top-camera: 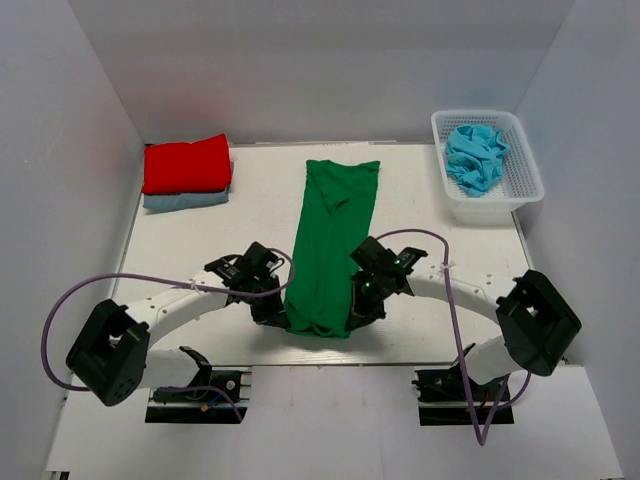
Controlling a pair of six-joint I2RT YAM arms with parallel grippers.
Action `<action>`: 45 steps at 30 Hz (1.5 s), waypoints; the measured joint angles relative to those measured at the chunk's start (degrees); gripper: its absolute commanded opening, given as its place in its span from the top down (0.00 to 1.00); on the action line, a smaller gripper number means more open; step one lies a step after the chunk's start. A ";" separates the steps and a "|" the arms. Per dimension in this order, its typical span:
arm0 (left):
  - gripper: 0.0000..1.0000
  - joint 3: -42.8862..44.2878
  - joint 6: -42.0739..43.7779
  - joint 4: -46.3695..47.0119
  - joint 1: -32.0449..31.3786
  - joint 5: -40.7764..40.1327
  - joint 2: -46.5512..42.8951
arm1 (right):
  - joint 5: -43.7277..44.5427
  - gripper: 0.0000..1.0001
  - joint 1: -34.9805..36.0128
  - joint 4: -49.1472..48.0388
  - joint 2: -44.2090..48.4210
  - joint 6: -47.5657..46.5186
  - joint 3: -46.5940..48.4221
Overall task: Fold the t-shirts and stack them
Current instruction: Grab the bottom of the folded rectangular tshirt with both arms, then fold the folded rectangular tshirt in 1/3 of the way
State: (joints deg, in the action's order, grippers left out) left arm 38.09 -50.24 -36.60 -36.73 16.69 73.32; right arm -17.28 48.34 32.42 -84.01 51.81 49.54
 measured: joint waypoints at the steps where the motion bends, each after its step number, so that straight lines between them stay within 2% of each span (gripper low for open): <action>1: 1.00 0.24 -0.31 -0.96 -0.74 0.35 -0.57 | -0.31 1.00 0.48 1.11 0.76 -0.28 -0.63; 5: 1.00 2.47 -1.11 -4.50 -2.67 0.55 0.35 | -0.87 1.00 0.85 3.98 1.64 -1.51 -1.38; 12: 1.00 15.96 -1.57 -8.85 -3.04 -5.49 6.38 | 2.69 1.00 -0.92 7.23 0.72 -2.93 2.14; 22: 1.00 38.45 -0.74 -10.23 -1.64 -19.63 20.44 | 11.23 1.00 -10.71 8.02 -5.81 -9.09 16.92; 28: 1.00 48.70 1.16 -11.21 0.70 -24.52 30.29 | 11.52 1.00 -16.44 7.67 -12.00 -13.57 23.76; 33: 0.98 54.42 2.86 -11.19 2.56 -26.53 34.77 | 9.55 1.00 -19.56 7.52 -18.34 -16.55 29.70; 40: 0.96 60.24 4.81 -8.50 4.50 -24.92 40.85 | 6.88 1.00 -22.67 6.12 -24.37 -17.94 34.88; 43: 0.90 60.35 5.18 -7.78 5.35 -23.96 43.23 | 5.97 1.00 -23.98 5.70 -26.45 -17.92 36.52; 45: 0.83 60.52 5.46 -7.26 5.77 -23.39 44.83 | 5.20 1.00 -24.72 4.66 -27.61 -17.90 36.96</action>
State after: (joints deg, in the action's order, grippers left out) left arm 98.61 -44.77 -43.86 -30.96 -6.70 118.15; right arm -12.08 23.62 37.08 -111.61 33.91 86.50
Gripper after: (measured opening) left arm 0.125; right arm 0.020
